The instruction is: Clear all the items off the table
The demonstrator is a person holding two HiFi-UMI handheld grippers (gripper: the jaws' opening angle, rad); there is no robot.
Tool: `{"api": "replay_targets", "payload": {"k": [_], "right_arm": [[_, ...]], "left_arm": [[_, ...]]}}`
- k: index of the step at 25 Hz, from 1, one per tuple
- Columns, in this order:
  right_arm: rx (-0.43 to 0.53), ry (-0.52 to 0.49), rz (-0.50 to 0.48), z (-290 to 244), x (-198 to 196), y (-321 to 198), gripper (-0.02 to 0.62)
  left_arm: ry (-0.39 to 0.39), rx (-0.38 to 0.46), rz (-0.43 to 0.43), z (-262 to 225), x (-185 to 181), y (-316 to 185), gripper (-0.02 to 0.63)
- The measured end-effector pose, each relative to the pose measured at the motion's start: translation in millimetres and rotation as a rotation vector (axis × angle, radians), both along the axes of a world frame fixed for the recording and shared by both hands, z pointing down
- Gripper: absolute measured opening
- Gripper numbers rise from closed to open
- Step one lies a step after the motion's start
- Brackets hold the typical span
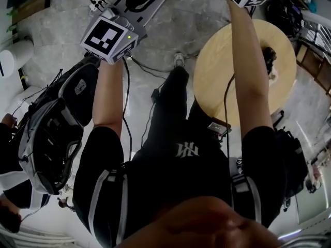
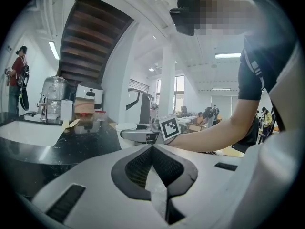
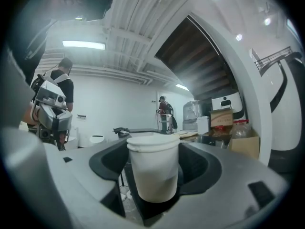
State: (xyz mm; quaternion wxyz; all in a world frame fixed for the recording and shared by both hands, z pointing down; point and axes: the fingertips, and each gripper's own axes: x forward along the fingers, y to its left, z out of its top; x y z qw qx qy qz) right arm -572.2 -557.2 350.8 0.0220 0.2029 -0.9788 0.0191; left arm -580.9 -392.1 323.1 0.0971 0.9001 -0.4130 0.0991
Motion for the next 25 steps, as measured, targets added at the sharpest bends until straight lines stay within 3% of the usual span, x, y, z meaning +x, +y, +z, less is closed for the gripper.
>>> {"api": "replay_targets", "payload": {"k": [10,12,18,22,25], "right_arm": [[-0.003,0.044,-0.008,16,5,6,0.344],[-0.008,0.036,-0.017,17,4,13,0.396],[0.019,0.020,-0.019,4,4,16,0.396],[0.013,0.030,0.024,0,30,27,0.394],[0.001,0.039,0.045,-5,55,56,0.340]], "left_arm": [[0.008,0.006,0.014,7,10,-2,0.012],[0.008,0.009,0.016,7,8,5,0.012],[0.012,0.005,0.009,7,7,9,0.012],[0.036,-0.004,0.004,7,11,12,0.012],[0.066,-0.007,0.005,-1,16,23,0.012]]}}
